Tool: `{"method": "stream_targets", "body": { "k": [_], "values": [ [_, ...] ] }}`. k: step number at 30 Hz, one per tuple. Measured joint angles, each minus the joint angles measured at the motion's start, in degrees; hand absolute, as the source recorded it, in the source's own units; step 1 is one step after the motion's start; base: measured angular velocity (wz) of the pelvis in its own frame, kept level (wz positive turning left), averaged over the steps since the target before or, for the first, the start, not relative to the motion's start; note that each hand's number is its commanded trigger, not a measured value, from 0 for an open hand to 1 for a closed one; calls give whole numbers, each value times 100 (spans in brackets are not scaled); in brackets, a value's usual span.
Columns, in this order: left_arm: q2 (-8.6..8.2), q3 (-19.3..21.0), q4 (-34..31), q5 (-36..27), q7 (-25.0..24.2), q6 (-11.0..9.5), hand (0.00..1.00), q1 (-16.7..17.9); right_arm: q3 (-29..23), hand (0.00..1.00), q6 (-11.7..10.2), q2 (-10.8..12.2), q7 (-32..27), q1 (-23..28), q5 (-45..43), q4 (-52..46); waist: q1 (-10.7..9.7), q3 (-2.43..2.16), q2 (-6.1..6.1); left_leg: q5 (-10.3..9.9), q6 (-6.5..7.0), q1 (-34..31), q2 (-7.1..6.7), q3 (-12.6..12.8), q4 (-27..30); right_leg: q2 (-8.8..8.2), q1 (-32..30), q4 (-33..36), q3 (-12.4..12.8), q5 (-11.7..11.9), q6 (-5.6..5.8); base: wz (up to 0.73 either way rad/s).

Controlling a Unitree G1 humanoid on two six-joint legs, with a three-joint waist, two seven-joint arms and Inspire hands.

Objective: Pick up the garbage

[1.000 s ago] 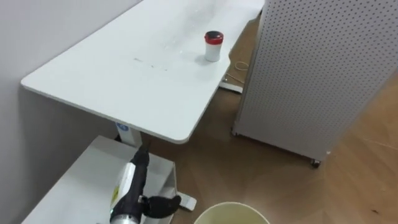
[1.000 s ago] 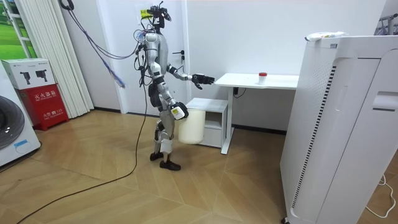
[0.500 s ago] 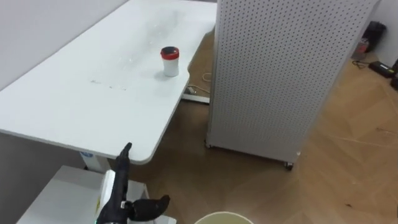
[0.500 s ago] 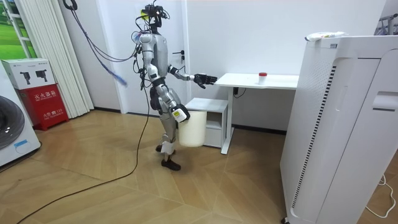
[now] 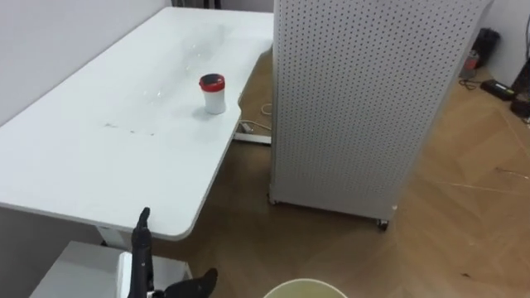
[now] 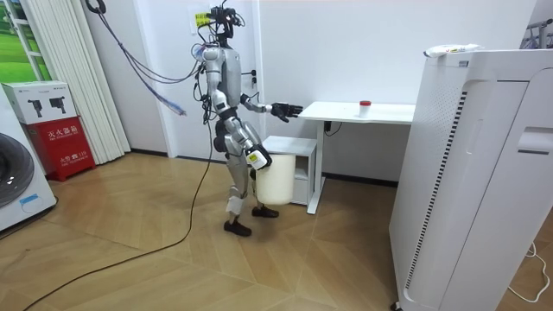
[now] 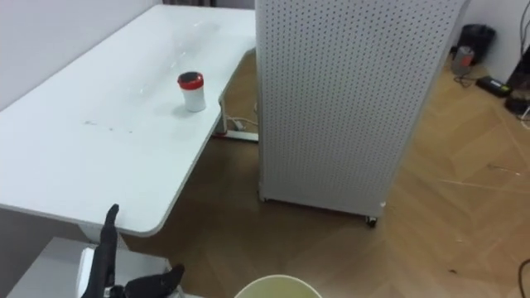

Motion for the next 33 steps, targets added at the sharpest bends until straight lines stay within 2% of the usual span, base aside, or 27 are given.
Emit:
{"method": "stream_targets", "body": {
  "k": [3, 4, 5, 6, 7, 8, 10, 12, 13, 14, 15, 16, 17, 19, 20, 21, 22, 23, 25, 26, 27, 28, 29, 30, 31, 32, 33],
  "values": [
    [37, 3, -121, 3, -44, 0, 0, 90, -1, 100, -1, -4, -80, 67, -104, -18, -5, 4, -54, -41, 8, -3, -60, -10, 14, 31, 101, 17, 205, -80, -40, 20],
    [88, 5, -191, 4, -78, 0, 0, 98, -20, 100, -2, -9, -102, 145, -101, -86, -14, 5, -92, -41, 5, -90, -139, -35, 26, 75, 92, 23, 338, -136, -69, 51],
    [137, 2, -257, 1, -182, 0, 0, 99, -56, 100, -1, -18, -143, 254, -89, -134, -20, 6, -176, -46, 13, -202, -301, -79, 24, 78, 99, 34, 533, -223, -87, 61],
    [141, -5, -307, -4, -225, 0, 0, 99, -73, 100, 2, -23, -156, 294, -69, -135, -10, 7, -217, -45, 11, -256, -391, -85, -11, 78, 123, 28, 658, -255, -87, 63],
    [114, -28, -351, -2, -309, 0, 0, 102, -88, 100, 14, -50, -201, 374, -68, -137, 84, 8, -267, -40, 15, -307, -561, -88, -179, 79, 197, 6, 890, -306, -86, 40],
    [82, -29, -350, -1, -352, -1, 0, 139, -127, 100, 49, -71, -214, 417, -68, -137, 195, 2, -259, -33, 26, -267, -644, -84, -405, 111, 311, 2, 1137, -363, -81, 32],
    [114, -28, -359, -4, -345, -60, 0, 197, -155, 100, 56, -92, -231, 484, -69, -150, 286, -12, -223, -55, 52, -216, -661, -90, -563, 162, 442, 45, 1349, -510, -116, 32],
    [168, 69, -566, 0, -115, -83, 0, 321, -153, 100, 68, -70, -264, 521, -72, -234, 336, -32, -235, 75, 287, -180, -723, 102, -426, 118, 506, 234, 1519, -781, -55, 36],
    [147, 292, -608, -8, -74, -81, 0, 278, -158, 100, 80, -65, -285, 480, -106, -309, 329, -29, -246, 76, 506, -173, -714, 410, -312, -13, 508, 414, 1478, -887, -12, 29],
    [175, 443, -583, -7, -57, -68, 0, 144, -153, 100, 68, -51, -300, 467, -121, -435, 229, -23, -253, 14, 698, -163, -695, 725, -124, -212, 380, 923, 1177, -995, 199, 23],
    [201, 481, -587, -7, -37, -85, 0, 71, -134, 100, 49, -49, -299, 457, -120, -463, 210, -19, -262, -91, 750, -143, -723, 797, -17, -328, 261, 1289, 1029, -987, 306, 0],
    [364, 477, -604, 76, -125, -158, 0, 175, -105, 100, 52, -77, -318, 455, -112, -469, 239, 8, -222, -319, 789, -46, -719, 884, 179, -503, 92, 1946, 795, -798, 643, -17],
    [487, 347, -591, 73, -179, -233, 0, 306, -105, 100, 59, -87, -325, 476, -110, -471, 215, 17, -94, -548, 813, 65, -709, 897, 353, -665, 31, 2419, 516, -538, 816, -17],
    [547, 239, -645, 129, -250, -300, 0, 423, -109, 100, 60, -54, -347, 473, -119, -487, 129, 20, 9, -711, 871, 168, -704, 935, 451, -920, -65, 2860, 106, -155, 779, 15],
    [589, 147, -690, 137, -290, -317, 0, 442, -97, 100, 59, -32, -405, 453, -115, -490, 66, 24, 25, -751, 895, 212, -665, 1063, 401, -1044, -161, 3053, -68, 69, 756, 33],
    [590, 103, -719, 143, -312, -317, 0, 441, -85, 100, 59, -33, -427, 444, -110, -489, 27, 19, 42, -765, 916, 215, -606, 1157, 383, -1099, -204, 3115, -179, 188, 759, 34],
    [588, 52, -751, 181, -316, -335, 0, 440, -74, 100, 57, -38, -435, 419, -94, -484, -17, -11, 119, -782, 943, 253, -474, 1398, 298, -1144, -295, 3148, -230, 308, 767, 11],
    [610, 41, -754, 212, -316, -355, 0, 441, -55, 100, 30, -41, -422, 369, -65, -438, -10, -2, 109, -787, 955, 310, -367, 1746, 181, -1315, -443, 3060, -215, 242, 842, -3],
    [624, 37, -812, 230, -323, -348, 0, 430, -14, 100, -13, -36, -420, 336, -69, -409, -39, 24, 150, -812, 992, 326, -171, 2144, 206, -1522, -666, 2566, -208, 180, 904, -16],
    [635, 34, -819, 287, -315, -322, 0, 386, 125, 100, -58, -32, -429, 337, -61, -376, -107, 32, 138, -810, 969, 330, -79, 2333, 238, -1549, -689, 1918, -222, 198, 899, -7],
    [646, 34, -828, 339, -302, -301, 0, 355, 182, 100, -70, -29, -439, 336, -63, -357, -124, 41, 120, -792, 911, 324, -73, 2359, 233, -1543, -673, 1547, -225, 214, 873, -16],
    [660, 77, -864, 403, -246, -269, 0, 303, 267, 100, -75, -29, -435, 300, -65, -326, -122, 86, 23, -799, 485, 273, -152, 2314, 250, -1539, -650, 746, -224, 229, 918, -25],
    [591, 85, -871, 459, -201, -195, 0, 238, 264, 100, -85, -53, -414, 308, -71, -236, -163, 110, 32, -900, 223, 103, -202, 1734, 714, -1506, -631, 551, -227, 247, 880, -46],
    [587, 89, -874, 455, -126, -195, 0, 179, 262, 100, -80, -48, -399, 301, -81, -190, -112, 103, 103, -1068, 347, 80, -185, 1314, 1157, -1457, -638, 552, -224, 247, 879, -90],
    [589, 151, -919, 402, 22, -195, 0, -31, 285, 100, -60, -48, -361, 301, -110, -170, 6, 81, 248, -1804, 281, 46, -81, 478, 1839, -1337, -696, 678, -351, 241, 872, -121],
    [600, 292, -1026, 388, 110, -189, 0, -346, 286, 100, -41, -15, -309, 259, -150, -150, -2, 134, 335, -1982, 370, -109, -104, 199, 2077, -1229, -758, 811, -424, 244, 895, -112],
    [599, 329, -1097, 381, 135, -189, 0, -460, 291, 100, -11, 12, -268, 265, -204, -133, -30, 100, 269, -2001, 403, -127, -211, 47, 2025, -1227, -775, 756, -418, 241, 896, -73]
  ]
}}
